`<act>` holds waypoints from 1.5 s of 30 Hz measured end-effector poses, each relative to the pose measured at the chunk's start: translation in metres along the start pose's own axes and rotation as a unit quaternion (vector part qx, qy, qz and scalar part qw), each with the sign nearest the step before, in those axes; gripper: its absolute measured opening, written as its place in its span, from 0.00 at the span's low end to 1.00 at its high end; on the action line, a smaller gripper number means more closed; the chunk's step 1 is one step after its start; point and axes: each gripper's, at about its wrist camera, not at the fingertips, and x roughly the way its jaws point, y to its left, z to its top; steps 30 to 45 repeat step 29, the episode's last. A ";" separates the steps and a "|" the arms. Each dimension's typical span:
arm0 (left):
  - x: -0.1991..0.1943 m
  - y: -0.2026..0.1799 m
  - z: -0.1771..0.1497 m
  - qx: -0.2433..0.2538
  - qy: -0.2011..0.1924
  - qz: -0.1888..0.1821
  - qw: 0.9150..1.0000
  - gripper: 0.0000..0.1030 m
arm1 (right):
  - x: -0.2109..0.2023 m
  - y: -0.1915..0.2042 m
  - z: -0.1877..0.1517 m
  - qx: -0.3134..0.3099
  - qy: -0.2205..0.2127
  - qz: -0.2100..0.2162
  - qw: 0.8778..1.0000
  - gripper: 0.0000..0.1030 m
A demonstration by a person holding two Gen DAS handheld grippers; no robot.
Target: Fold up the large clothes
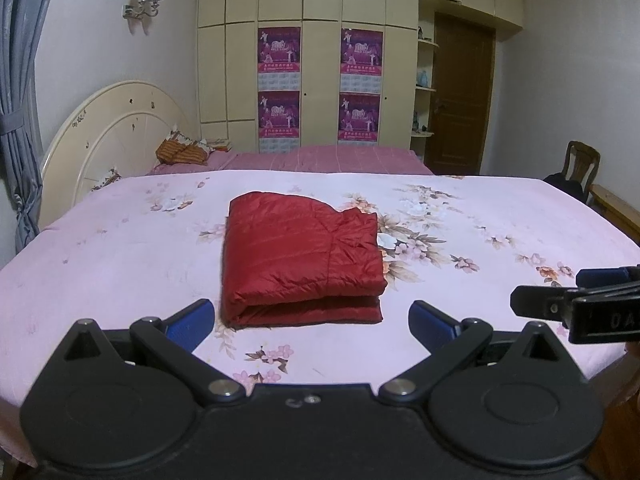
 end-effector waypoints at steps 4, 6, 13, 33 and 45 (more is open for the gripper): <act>0.000 0.000 0.001 0.000 -0.001 0.001 1.000 1.00 | 0.000 0.000 0.000 -0.001 0.000 -0.001 1.000 1.00; 0.000 0.001 0.002 -0.001 0.000 0.001 1.000 1.00 | 0.000 -0.001 0.000 -0.001 0.000 -0.002 1.000 1.00; 0.000 0.001 0.003 0.003 -0.002 0.001 1.000 1.00 | 0.000 -0.002 0.000 -0.001 0.000 -0.003 1.000 1.00; 0.001 0.016 0.003 -0.009 -0.010 -0.007 1.000 1.00 | 0.004 0.008 0.001 -0.006 0.002 -0.002 1.000 1.00; 0.001 0.016 0.003 -0.009 -0.010 -0.007 1.000 1.00 | 0.004 0.008 0.001 -0.006 0.002 -0.002 1.000 1.00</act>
